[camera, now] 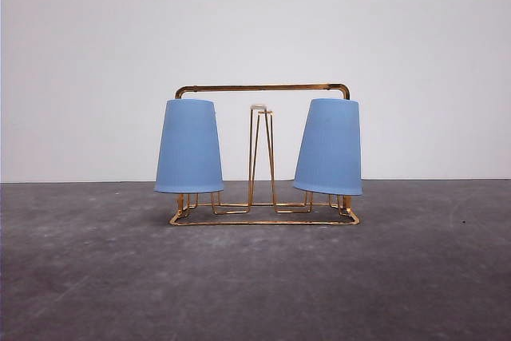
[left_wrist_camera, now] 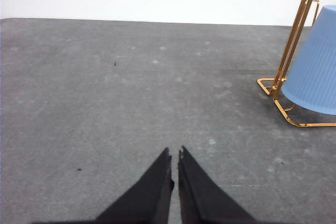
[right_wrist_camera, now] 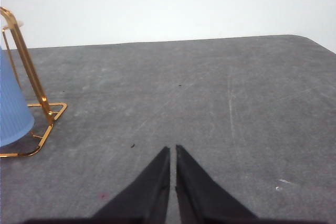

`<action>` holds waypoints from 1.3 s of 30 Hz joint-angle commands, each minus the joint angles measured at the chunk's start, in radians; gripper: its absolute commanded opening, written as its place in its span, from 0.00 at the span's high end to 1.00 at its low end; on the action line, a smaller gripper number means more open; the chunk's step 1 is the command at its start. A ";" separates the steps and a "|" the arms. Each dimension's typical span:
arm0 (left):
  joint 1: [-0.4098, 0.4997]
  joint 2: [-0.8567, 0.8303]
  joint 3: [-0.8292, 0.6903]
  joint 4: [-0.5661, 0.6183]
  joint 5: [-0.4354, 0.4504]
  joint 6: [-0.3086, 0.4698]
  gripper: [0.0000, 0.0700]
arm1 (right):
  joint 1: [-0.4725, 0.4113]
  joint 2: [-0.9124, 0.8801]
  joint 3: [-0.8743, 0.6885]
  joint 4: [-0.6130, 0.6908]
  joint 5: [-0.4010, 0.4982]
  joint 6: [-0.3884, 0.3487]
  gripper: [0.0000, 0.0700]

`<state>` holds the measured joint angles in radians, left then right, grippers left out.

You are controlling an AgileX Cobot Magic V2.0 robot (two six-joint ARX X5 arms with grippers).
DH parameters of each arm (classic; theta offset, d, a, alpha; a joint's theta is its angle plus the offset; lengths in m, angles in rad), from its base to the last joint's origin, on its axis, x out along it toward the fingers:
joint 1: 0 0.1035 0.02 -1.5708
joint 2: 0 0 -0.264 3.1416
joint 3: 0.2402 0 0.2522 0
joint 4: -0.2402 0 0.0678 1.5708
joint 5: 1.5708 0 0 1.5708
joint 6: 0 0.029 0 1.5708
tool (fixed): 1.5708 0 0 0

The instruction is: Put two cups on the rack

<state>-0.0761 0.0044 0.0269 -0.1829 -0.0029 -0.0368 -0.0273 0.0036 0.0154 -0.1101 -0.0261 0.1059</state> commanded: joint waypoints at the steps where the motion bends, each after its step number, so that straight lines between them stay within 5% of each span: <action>1: 0.001 -0.001 -0.014 -0.004 -0.001 0.013 1.00 | 0.000 0.000 -0.003 0.013 0.000 0.010 0.97; 39: 0.001 -0.001 -0.014 -0.004 -0.001 0.013 1.00 | 0.000 0.000 -0.003 0.013 0.000 0.010 0.97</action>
<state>-0.0759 0.0044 0.0269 -0.1825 -0.0029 -0.0368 -0.0273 0.0034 0.0154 -0.1101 -0.0259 0.1059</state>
